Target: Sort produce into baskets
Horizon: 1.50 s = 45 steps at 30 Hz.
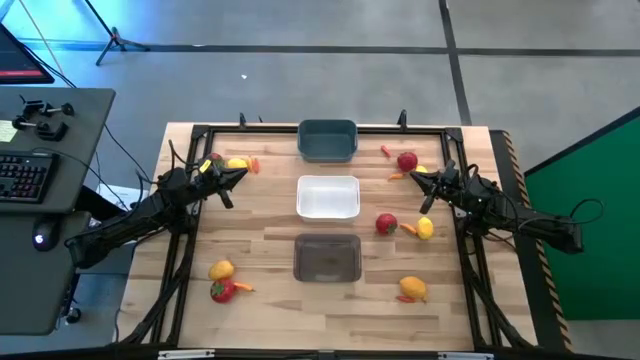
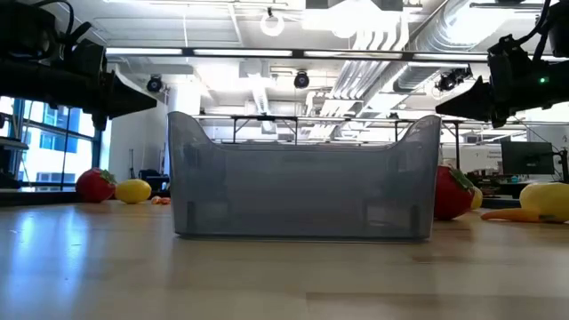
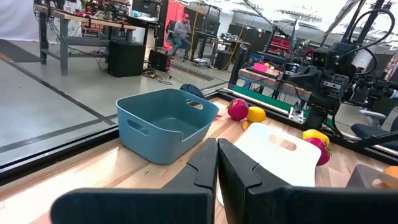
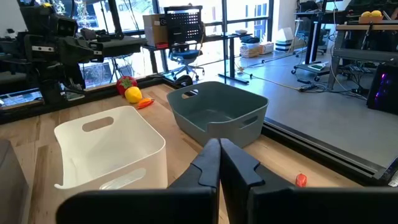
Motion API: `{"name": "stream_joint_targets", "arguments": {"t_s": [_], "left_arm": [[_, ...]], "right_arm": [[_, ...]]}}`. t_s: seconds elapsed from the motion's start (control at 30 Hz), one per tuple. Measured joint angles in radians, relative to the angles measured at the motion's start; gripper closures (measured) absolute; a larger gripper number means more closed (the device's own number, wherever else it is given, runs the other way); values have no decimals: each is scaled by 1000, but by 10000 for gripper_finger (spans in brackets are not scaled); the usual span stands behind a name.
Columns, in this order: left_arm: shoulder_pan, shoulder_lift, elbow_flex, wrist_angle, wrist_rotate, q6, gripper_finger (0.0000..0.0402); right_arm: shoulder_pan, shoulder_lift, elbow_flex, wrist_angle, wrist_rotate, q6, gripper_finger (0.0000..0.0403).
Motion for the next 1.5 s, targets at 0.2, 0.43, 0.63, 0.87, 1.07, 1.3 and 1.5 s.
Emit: {"name": "stream_joint_targets", "arguments": {"t_s": [0.2,0.43,0.63,0.87,1.07,1.3,1.5], "left_arm": [[0,0,0,0,0,0,401],[0,0,0,0,0,0,401],[0,0,0,0,0,0,401],[0,0,0,0,0,0,401],[0,0,0,0,0,0,401],[0,0,0,0,0,0,401],[0,0,0,0,0,0,401]], "right_arm": [[0,0,0,0,0,0,402],[0,0,0,0,0,0,402],[0,0,0,0,0,0,402],[0,0,0,21,-10,40,402],[0,0,0,102,-23,181,402],[-13,17,7,247,53,211,401],[-36,172,144,103,69,346,354]]}}
